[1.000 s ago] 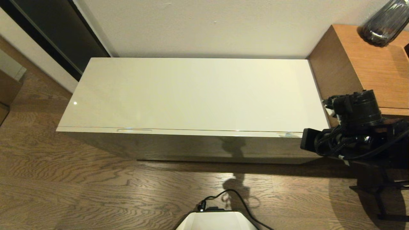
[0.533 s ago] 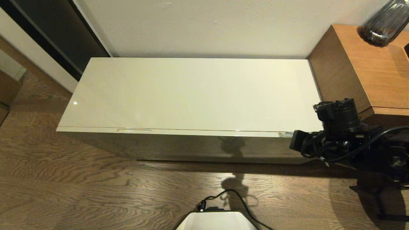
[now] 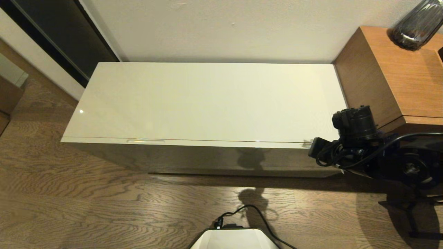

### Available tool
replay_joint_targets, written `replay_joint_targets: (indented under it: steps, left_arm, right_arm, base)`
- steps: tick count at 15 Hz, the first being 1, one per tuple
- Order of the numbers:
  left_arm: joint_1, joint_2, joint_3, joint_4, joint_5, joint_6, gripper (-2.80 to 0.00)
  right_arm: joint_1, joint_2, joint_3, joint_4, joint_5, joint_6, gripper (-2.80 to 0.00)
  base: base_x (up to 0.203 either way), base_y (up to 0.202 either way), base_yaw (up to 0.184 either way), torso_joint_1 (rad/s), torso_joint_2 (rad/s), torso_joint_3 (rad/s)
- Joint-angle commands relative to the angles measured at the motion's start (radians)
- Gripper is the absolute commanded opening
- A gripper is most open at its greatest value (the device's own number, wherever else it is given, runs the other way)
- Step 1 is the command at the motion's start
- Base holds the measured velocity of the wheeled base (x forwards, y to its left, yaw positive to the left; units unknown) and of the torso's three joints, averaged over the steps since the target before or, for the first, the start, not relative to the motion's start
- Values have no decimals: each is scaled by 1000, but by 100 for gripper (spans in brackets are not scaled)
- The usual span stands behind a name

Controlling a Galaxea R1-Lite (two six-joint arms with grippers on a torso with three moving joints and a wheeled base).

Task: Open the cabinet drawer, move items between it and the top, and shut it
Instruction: Open the drawer

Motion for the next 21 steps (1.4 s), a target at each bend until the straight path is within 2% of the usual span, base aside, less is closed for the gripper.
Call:
replay_joint_targets:
  steps: [1,5,10,17,21]
  left_arm:
    - [0,1,0,0,0,0,-280]
    - [0,1,0,0,0,0,-280]
    - [0,1,0,0,0,0,-280]
    - [0,1,0,0,0,0,-280]
    - [0,1,0,0,0,0,-280]
  right_arm:
    - [-1,24,-22,1,-2,30,-280]
    - [-1,43,-37,-2,-3,42,-280]
    - [-1,62,-89,2,-2,116,-280]
    - [-5,85,-96,0,-2,127,-280]
    - [-21,133,-97,-2,-3,178,-280]
  base:
    - [0,0,0,0,0,0]
    - [0,0,0,0,0,0]
    - [0,0,0,0,0,0]
    - [0,0,0,0,0,0]
    - [0,0,0,0,0,0]
